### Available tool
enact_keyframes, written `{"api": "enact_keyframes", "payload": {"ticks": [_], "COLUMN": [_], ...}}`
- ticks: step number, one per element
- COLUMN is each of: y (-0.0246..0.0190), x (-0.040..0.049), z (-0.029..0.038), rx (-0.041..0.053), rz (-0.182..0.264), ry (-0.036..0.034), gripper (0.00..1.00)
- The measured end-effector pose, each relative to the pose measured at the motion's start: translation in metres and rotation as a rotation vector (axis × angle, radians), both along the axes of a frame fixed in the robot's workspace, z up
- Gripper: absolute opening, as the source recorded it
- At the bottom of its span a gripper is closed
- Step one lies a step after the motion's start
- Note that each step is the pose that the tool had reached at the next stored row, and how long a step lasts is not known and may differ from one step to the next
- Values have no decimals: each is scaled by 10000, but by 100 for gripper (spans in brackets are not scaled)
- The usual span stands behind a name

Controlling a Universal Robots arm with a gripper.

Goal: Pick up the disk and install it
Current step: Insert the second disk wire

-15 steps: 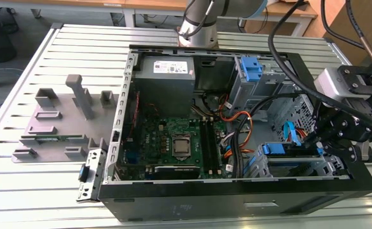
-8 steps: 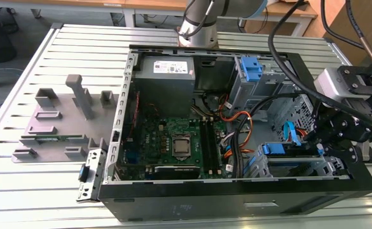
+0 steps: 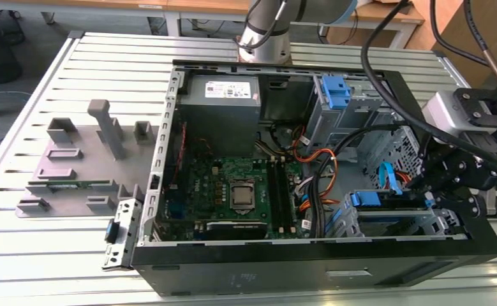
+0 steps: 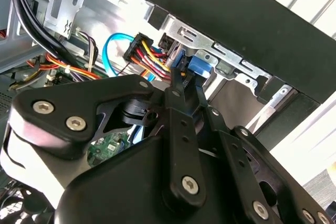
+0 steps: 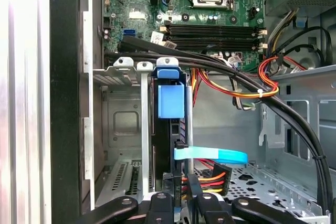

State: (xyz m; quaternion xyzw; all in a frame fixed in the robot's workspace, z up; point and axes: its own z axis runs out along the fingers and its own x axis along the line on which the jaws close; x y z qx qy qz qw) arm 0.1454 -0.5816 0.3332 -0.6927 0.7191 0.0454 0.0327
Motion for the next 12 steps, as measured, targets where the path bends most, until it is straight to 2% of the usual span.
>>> {"api": "enact_keyframes", "payload": {"ticks": [12], "y": [0], "x": [28], "z": [-1], "rx": [1], "rz": [0], "ry": [4], "gripper": [24]}}
